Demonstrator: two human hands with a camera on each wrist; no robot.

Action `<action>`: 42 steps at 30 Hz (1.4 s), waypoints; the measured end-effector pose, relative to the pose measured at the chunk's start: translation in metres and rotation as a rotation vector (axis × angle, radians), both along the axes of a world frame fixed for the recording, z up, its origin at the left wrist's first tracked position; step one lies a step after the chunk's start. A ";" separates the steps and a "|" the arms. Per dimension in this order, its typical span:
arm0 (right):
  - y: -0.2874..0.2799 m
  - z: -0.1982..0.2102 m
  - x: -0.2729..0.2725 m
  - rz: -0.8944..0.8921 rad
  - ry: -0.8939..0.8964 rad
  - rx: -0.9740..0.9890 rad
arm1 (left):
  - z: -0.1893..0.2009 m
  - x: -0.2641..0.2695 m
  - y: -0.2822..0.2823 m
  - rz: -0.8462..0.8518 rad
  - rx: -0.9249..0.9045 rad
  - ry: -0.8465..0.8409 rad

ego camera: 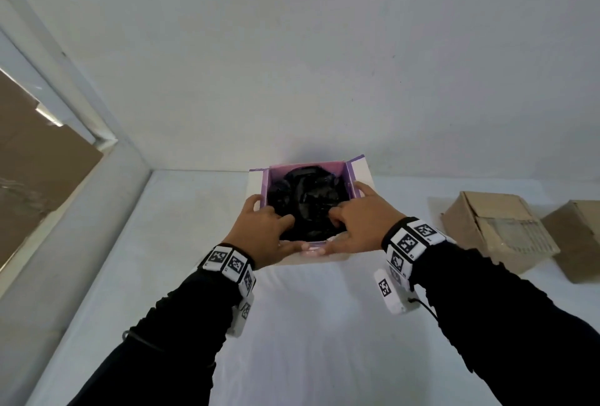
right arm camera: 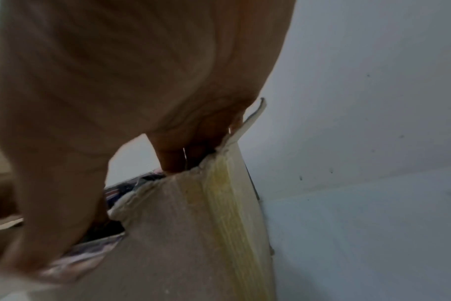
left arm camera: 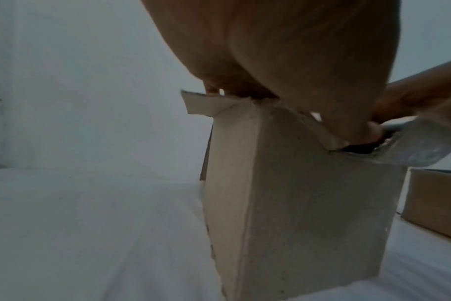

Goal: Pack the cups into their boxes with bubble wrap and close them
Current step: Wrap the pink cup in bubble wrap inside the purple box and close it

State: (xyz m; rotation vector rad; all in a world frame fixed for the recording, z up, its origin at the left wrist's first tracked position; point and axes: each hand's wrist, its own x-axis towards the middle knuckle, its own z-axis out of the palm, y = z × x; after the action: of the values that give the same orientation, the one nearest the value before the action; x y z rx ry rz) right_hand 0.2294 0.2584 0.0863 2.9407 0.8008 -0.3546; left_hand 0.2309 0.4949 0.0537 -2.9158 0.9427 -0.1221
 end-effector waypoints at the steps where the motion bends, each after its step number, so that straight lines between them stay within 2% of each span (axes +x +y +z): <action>1: -0.001 0.001 -0.001 0.012 0.015 -0.030 | 0.000 -0.002 0.002 -0.001 0.054 0.042; 4: 0.002 -0.001 -0.008 0.058 0.016 -0.073 | 0.002 -0.009 0.001 -0.024 0.174 0.085; 7: 0.009 -0.004 -0.015 0.084 0.010 -0.129 | 0.003 -0.013 -0.004 0.046 0.187 0.158; 9: 0.010 0.001 -0.016 0.056 0.052 -0.077 | 0.006 -0.013 -0.008 0.085 0.155 0.149; 11: 0.010 0.011 -0.009 -0.022 0.090 0.108 | 0.010 -0.011 -0.011 0.074 0.004 0.024; 13: 0.011 0.017 0.002 -0.094 0.001 0.324 | 0.005 -0.007 -0.012 0.047 -0.242 -0.106; 14: 0.013 0.018 0.009 -0.121 -0.070 0.413 | 0.003 -0.004 -0.013 0.049 -0.334 -0.122; 16: 0.023 0.016 0.025 -0.165 -0.169 0.472 | 0.006 0.002 -0.019 0.116 -0.398 -0.027; 18: 0.032 0.011 0.042 -0.197 -0.168 0.412 | 0.008 0.007 -0.026 0.224 -0.295 0.118; 20: 0.041 0.003 0.054 -0.200 -0.097 0.346 | 0.009 0.012 -0.035 0.284 -0.140 0.154; 25: 0.049 -0.021 0.068 -0.178 0.075 0.232 | 0.008 0.018 -0.046 0.425 0.080 0.079; 29: 0.046 -0.028 0.074 -0.176 0.109 0.210 | 0.009 0.022 -0.048 0.429 0.170 0.042; 32: 0.044 -0.028 0.077 -0.143 0.113 0.140 | 0.011 0.026 -0.049 0.399 0.198 0.069; 36: 0.044 -0.032 0.074 -0.136 0.035 -0.091 | 0.009 0.029 -0.043 0.410 0.193 0.095; 39: 0.045 -0.030 0.074 -0.101 -0.020 -0.076 | 0.007 0.032 -0.039 0.395 0.194 0.083; 42: 0.043 -0.029 0.075 -0.078 0.017 -0.022 | 0.008 0.033 -0.038 0.361 0.182 0.101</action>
State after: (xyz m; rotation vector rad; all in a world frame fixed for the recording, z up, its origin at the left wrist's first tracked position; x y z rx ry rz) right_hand 0.3039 0.3016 0.0570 2.9581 0.6817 -0.3914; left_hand 0.2637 0.4571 0.0615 -2.8827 0.3981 0.1266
